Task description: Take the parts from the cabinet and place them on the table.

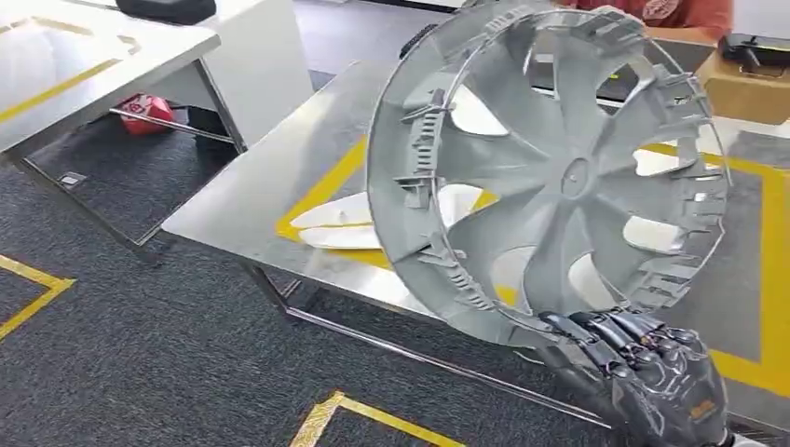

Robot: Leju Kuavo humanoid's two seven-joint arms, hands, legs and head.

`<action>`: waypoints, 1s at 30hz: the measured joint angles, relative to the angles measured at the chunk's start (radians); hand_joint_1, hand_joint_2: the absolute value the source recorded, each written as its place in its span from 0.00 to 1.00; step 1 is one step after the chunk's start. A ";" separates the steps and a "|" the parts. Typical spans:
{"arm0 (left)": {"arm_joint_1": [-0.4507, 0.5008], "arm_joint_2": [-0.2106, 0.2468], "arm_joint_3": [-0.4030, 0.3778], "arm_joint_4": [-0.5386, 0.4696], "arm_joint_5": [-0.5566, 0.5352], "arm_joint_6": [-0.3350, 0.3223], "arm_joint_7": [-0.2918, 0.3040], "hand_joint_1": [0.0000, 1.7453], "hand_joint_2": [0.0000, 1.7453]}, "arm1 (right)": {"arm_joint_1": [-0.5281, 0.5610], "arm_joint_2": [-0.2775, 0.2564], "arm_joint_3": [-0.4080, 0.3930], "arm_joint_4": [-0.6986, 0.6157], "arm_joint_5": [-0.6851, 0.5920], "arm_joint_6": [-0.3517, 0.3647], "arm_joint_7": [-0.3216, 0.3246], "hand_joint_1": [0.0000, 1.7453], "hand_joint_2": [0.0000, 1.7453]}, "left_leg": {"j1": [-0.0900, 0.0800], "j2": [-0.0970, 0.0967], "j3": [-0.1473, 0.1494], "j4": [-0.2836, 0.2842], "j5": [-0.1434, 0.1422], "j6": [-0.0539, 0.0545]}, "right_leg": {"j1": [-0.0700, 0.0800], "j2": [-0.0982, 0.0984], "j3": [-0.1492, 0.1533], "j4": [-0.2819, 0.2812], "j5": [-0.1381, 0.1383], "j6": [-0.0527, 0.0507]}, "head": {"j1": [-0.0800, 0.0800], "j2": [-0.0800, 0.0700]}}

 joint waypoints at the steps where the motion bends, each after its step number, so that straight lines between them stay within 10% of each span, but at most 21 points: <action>1: -0.002 -0.003 -0.001 0.000 0.000 0.000 0.000 0.00 1.00 | 0.002 0.000 0.000 0.000 -0.001 0.002 0.001 1.00 1.00 | 0.007 0.018 0.003 -0.012 0.007 0.005 | 0.001 -0.025 -0.012 0.010 -0.011 0.000 | 0.000 0.000; 3: -0.001 -0.003 -0.003 0.000 0.000 0.000 0.000 0.00 1.00 | -0.005 0.000 -0.001 0.000 -0.002 0.005 0.001 1.00 1.00 | 0.007 0.035 0.002 -0.014 0.009 0.012 | 0.004 -0.103 -0.063 0.119 -0.078 0.010 | 0.014 0.000; 6: 0.000 -0.005 -0.012 0.000 0.000 0.000 0.000 0.00 1.00 | -0.005 0.000 0.002 0.000 0.001 0.005 -0.002 1.00 1.00 | 0.006 0.064 0.001 -0.012 0.008 0.013 | -0.002 -0.123 -0.151 0.311 -0.145 0.022 | 0.013 0.000; 8: -0.001 -0.006 -0.015 0.000 0.000 0.000 0.000 0.00 1.00 | -0.004 0.000 0.002 0.000 0.000 0.005 0.000 1.00 1.00 | 0.007 0.074 0.004 -0.012 0.005 0.010 | -0.006 -0.128 -0.111 0.238 -0.088 0.026 | 0.013 0.000; 10: -0.002 -0.007 -0.016 0.000 0.000 0.000 0.000 0.00 1.00 | -0.004 0.000 0.002 0.000 0.000 0.004 0.001 1.00 1.00 | 0.007 0.080 0.010 -0.011 0.000 0.002 | -0.009 -0.142 -0.005 0.048 -0.008 0.024 | 0.013 0.000; 12: -0.002 -0.006 -0.016 0.000 0.000 0.000 0.000 0.00 1.00 | -0.007 0.000 0.001 0.000 0.000 0.004 0.001 1.00 1.00 | -0.002 0.082 0.005 -0.001 -0.005 -0.009 | -0.002 -0.149 0.030 -0.005 -0.023 0.011 | 0.012 0.000; 14: -0.003 -0.005 -0.016 0.000 0.000 0.000 0.000 0.00 1.00 | -0.006 0.000 0.001 0.000 0.000 0.004 0.001 1.00 1.00 | -0.001 0.085 0.008 -0.009 -0.001 -0.015 | 0.000 -0.147 0.026 -0.004 -0.023 0.004 | 0.008 0.000; 18: -0.004 0.000 -0.016 0.000 0.000 0.000 0.000 0.00 1.00 | -0.007 0.000 0.002 0.000 0.002 0.004 0.001 1.00 1.00 | -0.003 0.085 0.008 -0.009 -0.002 0.017 | -0.001 -0.146 0.028 -0.007 -0.020 0.004 | 0.005 0.000; 30: -0.004 0.000 -0.017 0.000 -0.001 0.000 0.000 0.00 1.00 | -0.008 0.000 0.002 0.000 0.004 0.002 0.002 1.00 1.00 | 0.001 0.084 0.008 -0.017 0.004 -0.022 | 0.002 -0.147 0.025 -0.002 -0.023 -0.006 | 0.006 0.000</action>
